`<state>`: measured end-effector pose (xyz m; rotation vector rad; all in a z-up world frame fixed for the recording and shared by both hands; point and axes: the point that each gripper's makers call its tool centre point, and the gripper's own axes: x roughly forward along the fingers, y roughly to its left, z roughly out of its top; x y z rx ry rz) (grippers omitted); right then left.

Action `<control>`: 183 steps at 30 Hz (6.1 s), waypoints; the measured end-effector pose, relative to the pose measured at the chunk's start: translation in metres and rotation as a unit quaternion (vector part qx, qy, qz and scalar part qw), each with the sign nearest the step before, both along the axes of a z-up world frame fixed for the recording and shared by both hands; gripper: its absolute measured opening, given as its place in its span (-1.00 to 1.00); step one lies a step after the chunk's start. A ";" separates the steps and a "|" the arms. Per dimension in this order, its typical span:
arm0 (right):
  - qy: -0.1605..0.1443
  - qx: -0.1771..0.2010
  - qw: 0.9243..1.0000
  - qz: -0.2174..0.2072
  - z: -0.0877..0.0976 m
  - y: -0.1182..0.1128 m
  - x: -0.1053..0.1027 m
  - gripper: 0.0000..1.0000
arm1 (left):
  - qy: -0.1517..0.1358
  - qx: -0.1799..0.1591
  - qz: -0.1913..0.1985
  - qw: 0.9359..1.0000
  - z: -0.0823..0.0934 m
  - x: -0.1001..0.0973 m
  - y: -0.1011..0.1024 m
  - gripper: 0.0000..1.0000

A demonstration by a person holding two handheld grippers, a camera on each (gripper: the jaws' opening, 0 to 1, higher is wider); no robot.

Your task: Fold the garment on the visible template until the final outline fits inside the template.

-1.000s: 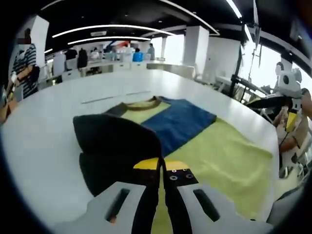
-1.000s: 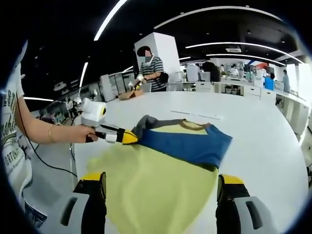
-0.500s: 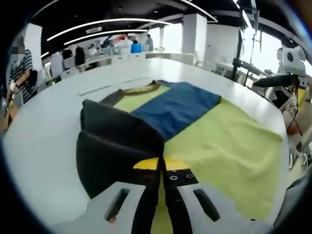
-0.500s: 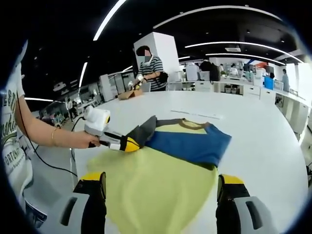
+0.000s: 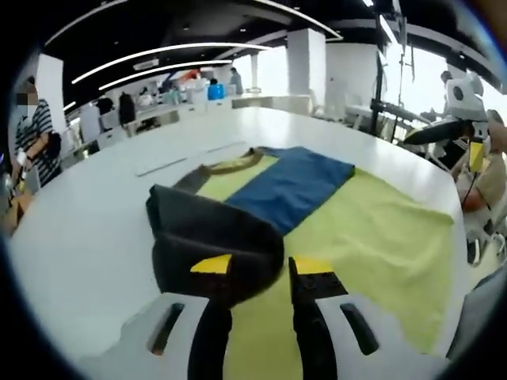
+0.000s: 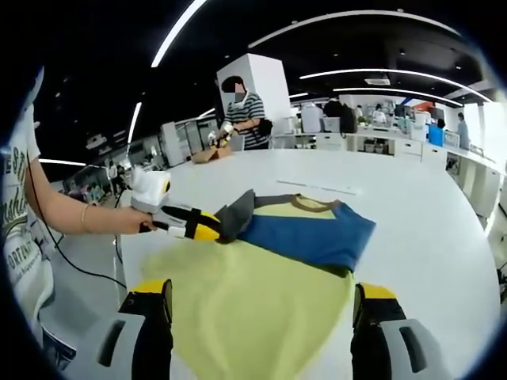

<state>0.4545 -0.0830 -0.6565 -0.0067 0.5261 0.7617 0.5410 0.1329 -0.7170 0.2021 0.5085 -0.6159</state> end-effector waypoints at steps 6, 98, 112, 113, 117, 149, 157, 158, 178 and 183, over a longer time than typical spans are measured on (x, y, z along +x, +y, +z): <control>0.001 0.000 1.000 0.001 0.000 0.001 -0.001 0.88 | -0.004 -0.033 0.033 0.999 0.009 0.008 0.022 0.01; -0.001 -0.006 1.000 0.010 0.000 0.009 -0.011 0.96 | -0.043 -0.089 0.163 0.982 0.083 -0.006 0.158 -1.00; 0.006 -0.008 1.000 0.000 -0.001 0.007 -0.011 0.98 | -0.033 -0.029 0.241 0.970 0.060 -0.008 0.221 -1.00; 0.006 -0.008 1.000 0.001 -0.001 0.007 -0.011 0.98 | -0.032 -0.030 0.242 0.969 0.060 -0.008 0.222 -1.00; 0.006 -0.008 1.000 0.004 0.001 0.009 -0.010 0.98 | -0.026 -0.013 0.262 0.965 0.051 -0.008 0.240 -1.00; 0.016 -0.021 1.000 -0.002 -0.002 0.001 -0.016 0.98 | 0.003 0.092 0.311 0.946 0.019 -0.013 0.310 -1.00; 0.002 -0.023 1.000 -0.008 0.002 -0.004 -0.017 0.98 | 0.005 0.124 0.309 0.943 0.014 -0.009 0.324 -1.00; 0.001 -0.023 1.000 -0.009 0.002 -0.004 -0.017 0.98 | 0.009 0.125 0.313 0.942 0.011 -0.008 0.327 -1.00; 0.004 -0.028 0.999 -0.020 -0.001 -0.004 -0.017 0.98 | 0.033 0.144 0.321 0.935 -0.011 0.007 0.345 -1.00; 0.003 -0.023 0.999 -0.022 0.000 -0.004 -0.018 0.98 | 0.032 0.156 0.301 0.940 -0.010 0.008 0.339 -1.00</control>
